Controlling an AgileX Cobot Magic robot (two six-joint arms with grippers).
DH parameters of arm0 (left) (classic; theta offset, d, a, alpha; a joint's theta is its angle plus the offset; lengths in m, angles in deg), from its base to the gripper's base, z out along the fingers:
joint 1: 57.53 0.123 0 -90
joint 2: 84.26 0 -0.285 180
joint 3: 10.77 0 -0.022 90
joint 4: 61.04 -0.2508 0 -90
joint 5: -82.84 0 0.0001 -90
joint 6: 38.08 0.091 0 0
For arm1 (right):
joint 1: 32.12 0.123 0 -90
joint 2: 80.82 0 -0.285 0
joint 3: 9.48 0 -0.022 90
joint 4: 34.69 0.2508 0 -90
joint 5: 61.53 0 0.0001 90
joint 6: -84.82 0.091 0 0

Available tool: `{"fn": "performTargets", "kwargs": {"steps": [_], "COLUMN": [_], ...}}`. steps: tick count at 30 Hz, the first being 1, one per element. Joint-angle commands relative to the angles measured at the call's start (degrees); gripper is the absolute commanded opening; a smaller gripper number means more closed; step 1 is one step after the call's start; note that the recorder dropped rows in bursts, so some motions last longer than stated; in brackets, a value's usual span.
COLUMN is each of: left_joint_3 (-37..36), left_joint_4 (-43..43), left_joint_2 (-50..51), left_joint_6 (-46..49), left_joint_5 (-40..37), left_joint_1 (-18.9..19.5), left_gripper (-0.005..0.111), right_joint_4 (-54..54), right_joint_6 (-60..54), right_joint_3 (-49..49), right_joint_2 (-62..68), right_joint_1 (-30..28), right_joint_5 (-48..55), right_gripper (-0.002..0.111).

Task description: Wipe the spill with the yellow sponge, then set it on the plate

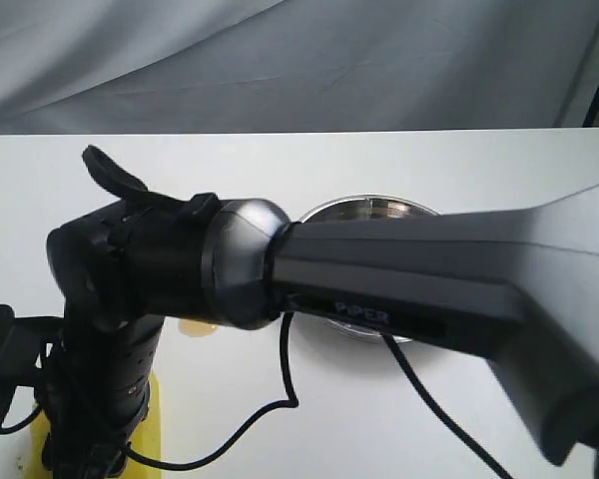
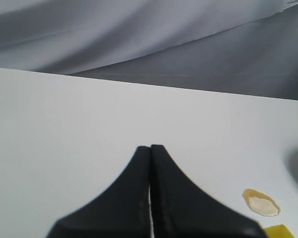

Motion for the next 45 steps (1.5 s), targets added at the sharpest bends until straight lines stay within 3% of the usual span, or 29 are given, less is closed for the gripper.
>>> {"fn": "performTargets", "kwargs": {"steps": [1, 9, 22, 38, 45], "left_joint_3": [-0.28, -0.28, -0.28, -0.28, -0.28], "left_joint_4": [0.32, 0.32, 0.32, 0.32, 0.32], "left_joint_2": [-0.12, -0.12, -0.12, -0.12, -0.12], "left_joint_6": [-0.05, -0.05, -0.05, -0.05, -0.05], "left_joint_5": [0.64, 0.64, 0.64, 0.64, 0.64], "left_joint_1": [0.20, 0.20, 0.20, 0.20, 0.20], "left_gripper": [0.000, 0.000, 0.000, 0.000, 0.000], "right_joint_4": [-3.16, -6.57, -15.91, -17.93, -7.91], "right_joint_6": [2.40, 3.03, 6.47, 8.68, -4.75], "right_joint_3": [-0.40, -0.40, -0.40, -0.40, -0.40], "right_joint_2": [2.32, 2.98, -7.75, -1.51, 3.37], "right_joint_1": [0.12, 0.12, -1.81, -16.69, -14.73], "right_joint_5": [-0.29, 1.25, 0.41, -11.72, -6.36], "right_gripper": [0.039, 0.000, 0.000, 0.000, 0.000]}}
